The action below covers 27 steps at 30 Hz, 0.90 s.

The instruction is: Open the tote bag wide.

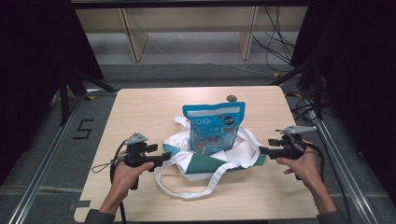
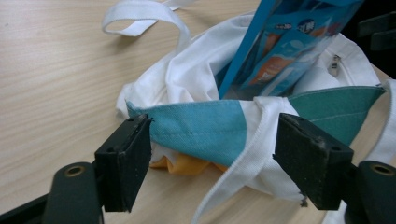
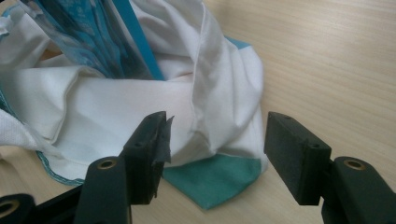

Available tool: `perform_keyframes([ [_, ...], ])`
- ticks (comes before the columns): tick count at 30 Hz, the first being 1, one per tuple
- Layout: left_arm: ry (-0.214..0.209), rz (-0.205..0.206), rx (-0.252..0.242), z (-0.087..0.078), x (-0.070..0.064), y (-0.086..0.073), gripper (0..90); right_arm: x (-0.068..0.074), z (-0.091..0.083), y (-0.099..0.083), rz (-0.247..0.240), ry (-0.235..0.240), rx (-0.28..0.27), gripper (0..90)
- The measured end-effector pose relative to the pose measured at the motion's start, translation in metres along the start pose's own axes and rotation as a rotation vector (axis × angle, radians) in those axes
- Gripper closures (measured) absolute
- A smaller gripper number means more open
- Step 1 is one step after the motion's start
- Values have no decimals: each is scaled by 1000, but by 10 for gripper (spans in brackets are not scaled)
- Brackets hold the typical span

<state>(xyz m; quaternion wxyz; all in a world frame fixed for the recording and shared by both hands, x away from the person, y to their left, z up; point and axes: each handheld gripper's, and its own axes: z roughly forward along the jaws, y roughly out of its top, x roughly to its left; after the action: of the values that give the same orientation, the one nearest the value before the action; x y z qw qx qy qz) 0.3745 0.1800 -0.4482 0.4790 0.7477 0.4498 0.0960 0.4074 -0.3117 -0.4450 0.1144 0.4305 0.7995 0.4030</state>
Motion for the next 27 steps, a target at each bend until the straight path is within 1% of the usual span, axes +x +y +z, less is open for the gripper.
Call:
perform_keyframes([
  [1,1,-5,1,-1,-1,-2,249,0,-2,0,-2,10,15,403],
  [2,-7,-7,5,-2,-2,-3,230,0,-1,-1,5,-3,0,400],
  [3,-10,-6,7,-3,-4,-5,216,1,-2,-2,28,1,5,398],
  [4,-6,-2,8,-4,-5,-6,212,-1,-3,-3,0,-4,4,397],
  [5,-5,8,5,-6,-7,-8,211,0,-3,-4,6,5,3,395],
  [6,-4,15,0,-7,-7,-10,211,2,-4,-4,19,-11,5,393],
  [7,-1,17,-2,-9,-9,-13,207,3,-4,-6,25,1,4,390],
  [8,3,15,-4,-10,-10,-15,197,4,-5,-7,37,5,14,388],
  [9,13,22,-2,-11,-10,-17,189,2,-5,-8,12,-3,7,388],
  [10,13,17,-7,-12,-11,-20,182,4,-6,-8,17,-17,13,386],
  [11,13,17,-7,-12,-11,-20,181,4,-6,-8,17,-17,13,386],
  [12,13,17,-7,-13,-11,-23,181,4,-7,-9,23,1,15,386],
  [13,21,15,1,-15,-12,-28,180,2,-9,-11,0,-5,2,386],
  [14,17,20,1,-16,-12,-30,179,4,-10,-12,27,-2,4,386],
  [15,16,16,-3,-16,-12,-32,178,2,-10,-12,4,3,-2,385],
  [16,16,19,9,-18,-11,-33,178,3,-11,-13,3,4,-7,384],
  [17,14,23,7,-18,-11,-35,178,4,-13,-13,0,-12,0,382],
  [18,19,18,4,-20,-11,-37,178,7,-13,-14,40,9,2,382],
  [19,28,8,4,-21,-12,-38,177,6,-14,-15,6,2,-3,380],
  [20,26,18,4,-22,-12,-40,177,6,-16,-16,-4,3,-6,379],
  [21,25,11,1,-22,-13,-42,177,10,-17,-17,24,12,-2,378],
  [22,25,13,3,-22,-14,-44,176,12,-18,-19,29,19,-7,377],
  [23,28,19,13,-23,-14,-46,174,12,-18,-21,17,14,-13,375],
  [24,30,16,12,-23,-16,-49,171,13,-20,-23,9,7,2,371],
  [25,31,24,13,-24,-16,-50,171,15,-19,-26,8,16,-1,363],
  [26,41,29,5,-24,-17,-53,172,17,-19,-29,-3,0,1,360],
  [27,62,32,3,-24,-18,-55,171,18,-20,-31,-15,-16,22,360],
])
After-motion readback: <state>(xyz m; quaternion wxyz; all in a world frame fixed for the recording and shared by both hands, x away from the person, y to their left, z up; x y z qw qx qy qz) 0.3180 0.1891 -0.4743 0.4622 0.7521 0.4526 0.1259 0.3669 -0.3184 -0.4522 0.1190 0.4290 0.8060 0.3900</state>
